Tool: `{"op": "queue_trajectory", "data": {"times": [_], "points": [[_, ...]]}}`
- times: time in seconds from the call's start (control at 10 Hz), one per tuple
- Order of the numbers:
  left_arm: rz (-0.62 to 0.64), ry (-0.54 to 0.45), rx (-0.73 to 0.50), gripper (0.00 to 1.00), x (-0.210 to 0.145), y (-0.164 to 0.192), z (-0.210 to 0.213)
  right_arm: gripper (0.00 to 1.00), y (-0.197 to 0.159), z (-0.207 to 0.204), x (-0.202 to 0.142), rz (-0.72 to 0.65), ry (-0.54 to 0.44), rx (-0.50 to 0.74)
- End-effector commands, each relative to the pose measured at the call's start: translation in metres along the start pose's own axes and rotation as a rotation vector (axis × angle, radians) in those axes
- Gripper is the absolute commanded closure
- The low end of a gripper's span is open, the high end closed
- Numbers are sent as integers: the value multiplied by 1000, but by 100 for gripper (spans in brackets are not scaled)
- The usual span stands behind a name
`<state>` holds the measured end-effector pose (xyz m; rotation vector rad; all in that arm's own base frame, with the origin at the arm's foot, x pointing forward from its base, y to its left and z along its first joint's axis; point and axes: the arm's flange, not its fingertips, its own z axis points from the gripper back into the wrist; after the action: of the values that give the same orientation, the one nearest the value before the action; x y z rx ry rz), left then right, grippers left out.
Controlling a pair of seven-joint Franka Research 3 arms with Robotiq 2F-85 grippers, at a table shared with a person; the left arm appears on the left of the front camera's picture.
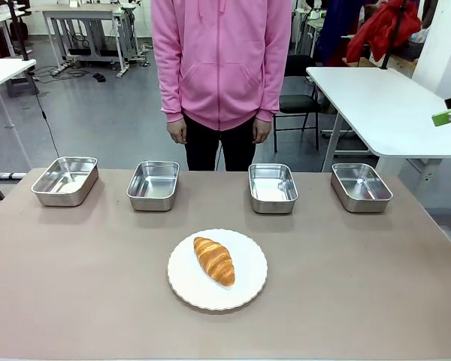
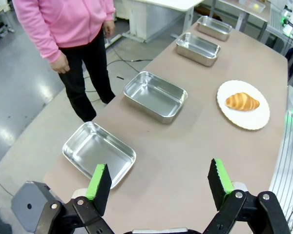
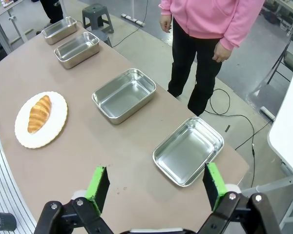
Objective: Place the bread in the container.
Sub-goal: Place the Butter Roll into the Airtight Container indicated by the human.
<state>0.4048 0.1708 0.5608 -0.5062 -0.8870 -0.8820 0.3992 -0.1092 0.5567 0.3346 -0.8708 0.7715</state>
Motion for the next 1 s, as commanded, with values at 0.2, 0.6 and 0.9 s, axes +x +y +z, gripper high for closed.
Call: {"op": "queue_trajectory", "data": {"times": [0.2, 0.6, 0.9], "points": [[-2, -11, -5, 0, 0, 0, 0, 0, -1, -1, 0, 11, -15, 3], [-2, -11, -5, 0, 0, 0, 0, 0, -1, -1, 0, 11, -15, 3], [-2, -11, -5, 0, 0, 0, 0, 0, -1, -1, 0, 11, -15, 3]]}}
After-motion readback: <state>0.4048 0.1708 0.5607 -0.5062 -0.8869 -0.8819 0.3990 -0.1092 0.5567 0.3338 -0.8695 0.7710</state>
